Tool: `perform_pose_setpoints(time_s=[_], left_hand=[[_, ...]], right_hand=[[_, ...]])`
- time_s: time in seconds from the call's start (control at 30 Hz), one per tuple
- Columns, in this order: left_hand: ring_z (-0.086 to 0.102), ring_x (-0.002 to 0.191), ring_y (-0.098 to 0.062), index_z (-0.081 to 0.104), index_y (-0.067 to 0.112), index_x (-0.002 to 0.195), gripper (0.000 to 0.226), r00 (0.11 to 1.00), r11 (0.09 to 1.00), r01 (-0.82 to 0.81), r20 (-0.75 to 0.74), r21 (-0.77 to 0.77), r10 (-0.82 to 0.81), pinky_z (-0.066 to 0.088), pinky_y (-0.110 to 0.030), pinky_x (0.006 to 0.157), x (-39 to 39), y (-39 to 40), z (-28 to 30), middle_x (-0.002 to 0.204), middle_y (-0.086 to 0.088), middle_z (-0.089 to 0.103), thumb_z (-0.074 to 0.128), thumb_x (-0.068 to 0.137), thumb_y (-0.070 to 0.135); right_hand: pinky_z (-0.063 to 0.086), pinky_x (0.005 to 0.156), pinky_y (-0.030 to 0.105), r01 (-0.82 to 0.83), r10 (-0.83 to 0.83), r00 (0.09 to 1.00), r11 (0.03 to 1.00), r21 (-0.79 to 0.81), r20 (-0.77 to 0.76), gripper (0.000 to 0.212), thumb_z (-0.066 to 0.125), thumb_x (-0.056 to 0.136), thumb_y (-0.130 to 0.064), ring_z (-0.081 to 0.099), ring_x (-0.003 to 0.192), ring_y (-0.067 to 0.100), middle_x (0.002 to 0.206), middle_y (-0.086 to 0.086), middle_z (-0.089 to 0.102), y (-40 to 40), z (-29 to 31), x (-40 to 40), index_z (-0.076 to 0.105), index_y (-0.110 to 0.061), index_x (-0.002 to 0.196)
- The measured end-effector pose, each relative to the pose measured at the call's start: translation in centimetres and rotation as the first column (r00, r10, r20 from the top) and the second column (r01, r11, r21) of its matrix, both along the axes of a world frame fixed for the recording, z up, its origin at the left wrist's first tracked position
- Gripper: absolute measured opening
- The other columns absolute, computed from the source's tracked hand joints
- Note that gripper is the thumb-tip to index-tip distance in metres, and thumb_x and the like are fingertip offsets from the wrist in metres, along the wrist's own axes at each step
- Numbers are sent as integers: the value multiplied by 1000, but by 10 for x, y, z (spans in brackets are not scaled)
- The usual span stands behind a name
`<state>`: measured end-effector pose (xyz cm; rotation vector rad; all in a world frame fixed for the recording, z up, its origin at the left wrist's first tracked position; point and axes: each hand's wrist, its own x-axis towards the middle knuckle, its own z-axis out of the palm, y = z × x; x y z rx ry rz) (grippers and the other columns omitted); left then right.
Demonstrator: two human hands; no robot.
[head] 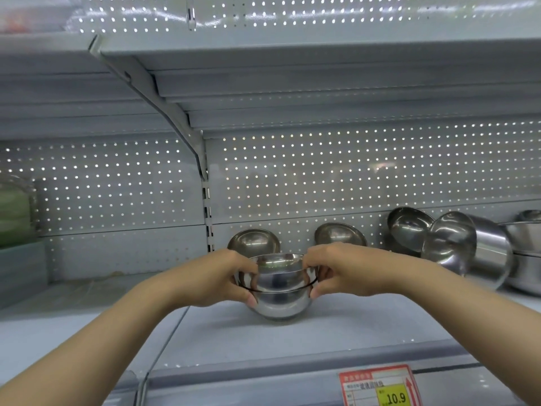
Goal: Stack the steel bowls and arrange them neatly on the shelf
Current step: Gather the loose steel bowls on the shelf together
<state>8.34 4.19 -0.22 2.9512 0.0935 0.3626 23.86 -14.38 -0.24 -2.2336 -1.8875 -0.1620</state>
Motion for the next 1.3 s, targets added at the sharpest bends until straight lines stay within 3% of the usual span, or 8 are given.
perform_pose_setpoints(time_s=[0.2,0.53,0.7,0.77,0.83,0.9,1.07,1.3], left_hand=[[60,65,-4,66,30,80,12,994,994,-106,35,-22,107,46,-20,65,-28,36,12,70,13,62,77,75,30],[55,65,-8,65,12,83,20,973,973,-227,18,-52,228,43,-19,64,-49,73,7,69,11,56,77,75,27],[64,91,-17,65,16,100,24,944,946,-324,-59,27,325,48,-23,75,-49,74,2,91,3,66,71,81,28],[62,89,-12,64,23,103,21,927,930,-364,-82,53,367,47,-20,75,-51,68,4,96,8,62,69,83,27],[55,79,-1,59,33,111,30,895,898,-419,-106,138,434,43,-13,70,-55,59,15,107,13,58,63,85,19],[47,69,5,55,36,121,44,878,861,-462,-26,213,478,37,-9,63,-56,44,33,119,16,55,58,85,11],[57,86,-11,59,25,120,35,864,923,-377,387,75,321,44,-24,82,-2,-27,63,116,7,61,54,89,10],[44,132,-29,42,12,138,43,852,848,-523,23,92,523,40,-38,102,141,-47,29,143,-10,44,42,95,6]], right_hand=[[48,79,37,-94,93,995,995,45,36,16,63,87,-28,54,87,17,98,-4,56,42,6,-17,53,-18,93],[34,57,25,-138,135,989,989,47,54,17,64,87,-27,49,73,12,83,-5,54,98,3,-32,51,-17,84],[28,53,20,-127,126,991,992,21,50,34,64,87,-25,40,62,0,71,-15,42,110,-4,-34,38,-30,66],[30,55,19,-128,127,991,991,31,29,14,65,87,-25,45,67,6,77,-11,49,110,-4,-33,52,-25,81],[40,66,21,-114,114,993,992,61,5,33,66,85,-30,53,85,13,102,-5,58,102,2,-29,54,-22,115],[44,79,24,-56,73,994,980,190,-84,46,67,85,-32,56,95,11,119,-8,55,89,16,-18,49,-27,127],[44,76,22,232,-107,959,827,513,-262,20,66,86,-19,58,82,14,113,-5,61,70,43,29,64,-25,105],[37,79,26,353,-332,935,899,258,-122,21,53,87,-7,53,116,27,123,11,56,90,13,60,59,-13,107]])
